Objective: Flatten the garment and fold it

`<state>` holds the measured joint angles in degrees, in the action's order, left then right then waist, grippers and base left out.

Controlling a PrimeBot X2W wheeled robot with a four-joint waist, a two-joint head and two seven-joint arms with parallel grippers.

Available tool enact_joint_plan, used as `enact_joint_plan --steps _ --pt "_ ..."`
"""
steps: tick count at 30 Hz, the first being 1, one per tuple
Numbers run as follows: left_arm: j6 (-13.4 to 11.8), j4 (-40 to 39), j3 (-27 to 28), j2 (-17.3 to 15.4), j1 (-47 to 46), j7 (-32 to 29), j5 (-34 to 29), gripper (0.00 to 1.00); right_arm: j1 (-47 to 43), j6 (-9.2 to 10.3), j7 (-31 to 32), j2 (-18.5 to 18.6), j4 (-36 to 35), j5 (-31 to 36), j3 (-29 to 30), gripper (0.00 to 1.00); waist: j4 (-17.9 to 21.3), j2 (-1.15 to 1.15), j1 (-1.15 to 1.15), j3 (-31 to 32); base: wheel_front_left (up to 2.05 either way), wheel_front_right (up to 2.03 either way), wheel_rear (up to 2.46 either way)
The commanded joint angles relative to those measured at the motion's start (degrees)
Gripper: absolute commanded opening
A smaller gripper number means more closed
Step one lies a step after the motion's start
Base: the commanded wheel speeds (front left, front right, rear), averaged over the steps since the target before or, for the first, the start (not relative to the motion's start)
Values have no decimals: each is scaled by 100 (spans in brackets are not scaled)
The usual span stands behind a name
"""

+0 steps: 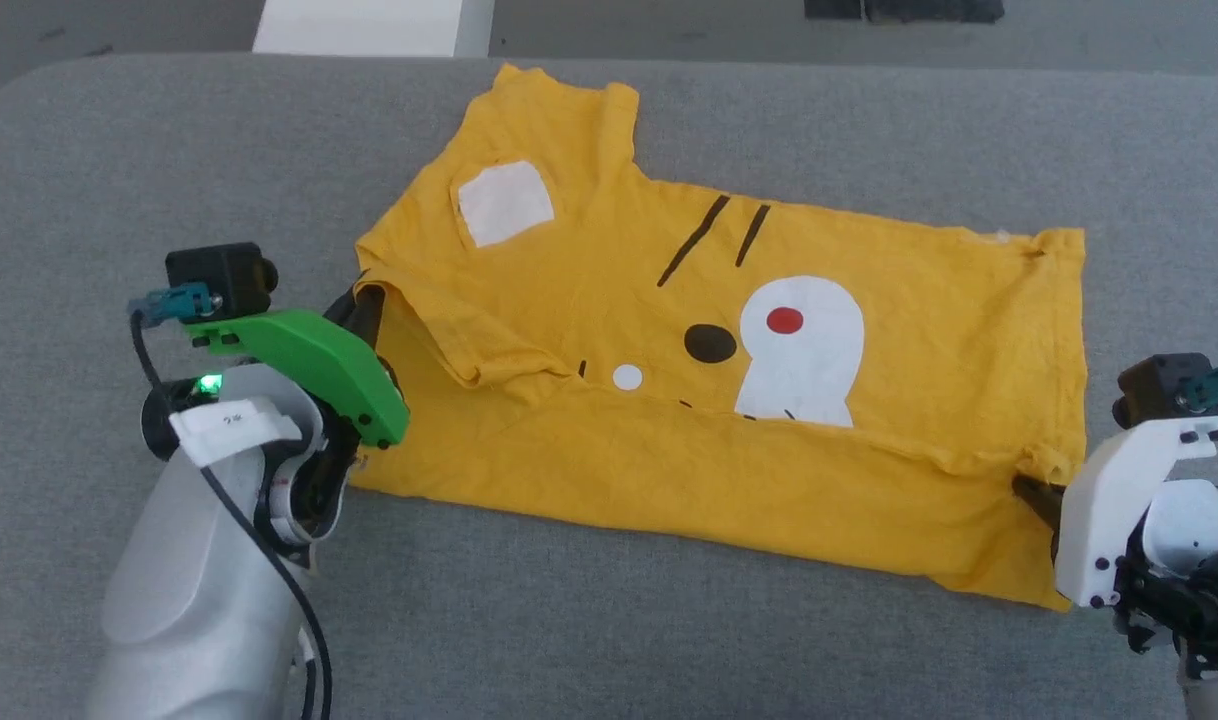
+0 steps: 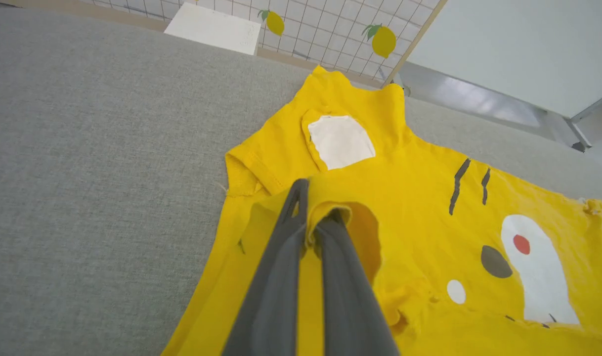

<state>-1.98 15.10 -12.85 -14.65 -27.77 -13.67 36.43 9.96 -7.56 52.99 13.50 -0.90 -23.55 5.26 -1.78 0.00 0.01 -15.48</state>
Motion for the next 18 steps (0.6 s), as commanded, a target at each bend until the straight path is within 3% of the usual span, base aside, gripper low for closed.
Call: enact_joint_plan --steps 1,9,10,11,12,18 --pt "26 221 -8 19 -184 58 -77 0 109 8 63 -12 40 50 -45 0 50 0 -1 -371 0 0 0" --pt "105 1287 -119 106 -614 173 -142 0 204 8 283 34 213 19 -193 0 110 0 -1 -506 0 0 0" --pt "124 1362 -118 122 -645 201 -129 36 206 8 267 36 220 15 -194 9 110 0 -1 -499 0 0 0" --pt "149 1439 -128 141 -685 249 -129 100 201 8 231 33 225 -1 -188 44 105 0 -1 -482 0 0 0" --pt "157 1505 -117 166 -712 277 -105 100 193 8 193 19 233 -20 -168 100 99 0 -1 -456 0 0 0" --pt "204 1630 47 153 -788 790 -56 100 117 8 -203 -99 195 -141 81 100 43 0 -1 -128 0 0 0"
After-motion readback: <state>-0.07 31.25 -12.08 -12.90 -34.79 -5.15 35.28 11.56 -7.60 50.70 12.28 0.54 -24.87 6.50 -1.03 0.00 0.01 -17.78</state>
